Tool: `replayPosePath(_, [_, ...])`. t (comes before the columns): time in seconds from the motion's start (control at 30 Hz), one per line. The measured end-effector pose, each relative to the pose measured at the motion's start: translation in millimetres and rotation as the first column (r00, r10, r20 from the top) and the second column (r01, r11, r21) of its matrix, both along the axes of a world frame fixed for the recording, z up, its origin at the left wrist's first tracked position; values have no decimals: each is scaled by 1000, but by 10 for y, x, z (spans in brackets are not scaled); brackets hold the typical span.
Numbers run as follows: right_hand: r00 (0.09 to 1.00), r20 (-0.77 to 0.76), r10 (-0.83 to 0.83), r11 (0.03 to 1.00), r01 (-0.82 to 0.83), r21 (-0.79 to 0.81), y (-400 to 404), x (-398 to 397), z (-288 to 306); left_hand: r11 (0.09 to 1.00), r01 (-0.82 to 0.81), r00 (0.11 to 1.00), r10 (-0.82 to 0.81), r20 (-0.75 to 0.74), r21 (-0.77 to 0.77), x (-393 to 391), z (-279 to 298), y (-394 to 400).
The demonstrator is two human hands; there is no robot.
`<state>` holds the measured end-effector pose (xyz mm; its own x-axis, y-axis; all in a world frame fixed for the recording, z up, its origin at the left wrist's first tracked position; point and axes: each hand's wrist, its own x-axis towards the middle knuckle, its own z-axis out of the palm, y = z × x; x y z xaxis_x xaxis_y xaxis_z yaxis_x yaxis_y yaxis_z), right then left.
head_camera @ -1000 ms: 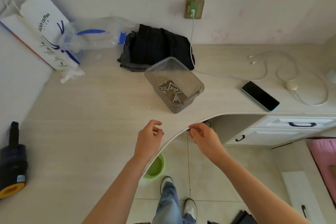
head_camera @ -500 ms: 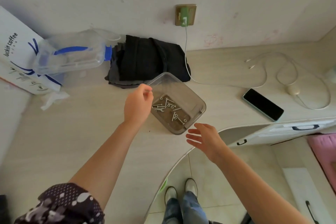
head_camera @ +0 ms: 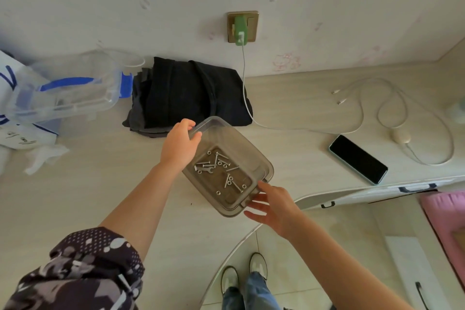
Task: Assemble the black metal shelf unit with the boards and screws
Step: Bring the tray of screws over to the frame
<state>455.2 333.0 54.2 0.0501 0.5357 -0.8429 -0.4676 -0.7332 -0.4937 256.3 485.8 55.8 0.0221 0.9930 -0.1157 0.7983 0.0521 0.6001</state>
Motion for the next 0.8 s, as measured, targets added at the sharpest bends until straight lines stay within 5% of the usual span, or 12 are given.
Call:
replayPosePath(0.33, [999,25,28,1000,-29,14,-43,36,45,998,-50,998,50,36,-24,25,-101,-32])
replayPosePath(0.57, [984,180,1,999,-8,35,-264,48,67,999,-49,995,48,91,13,53,-71,-240])
replayPosePath(0.8, [928,323,-185,980,152,124,-775,106,85,999,40,970,-39,239,2,256,-30,-551])
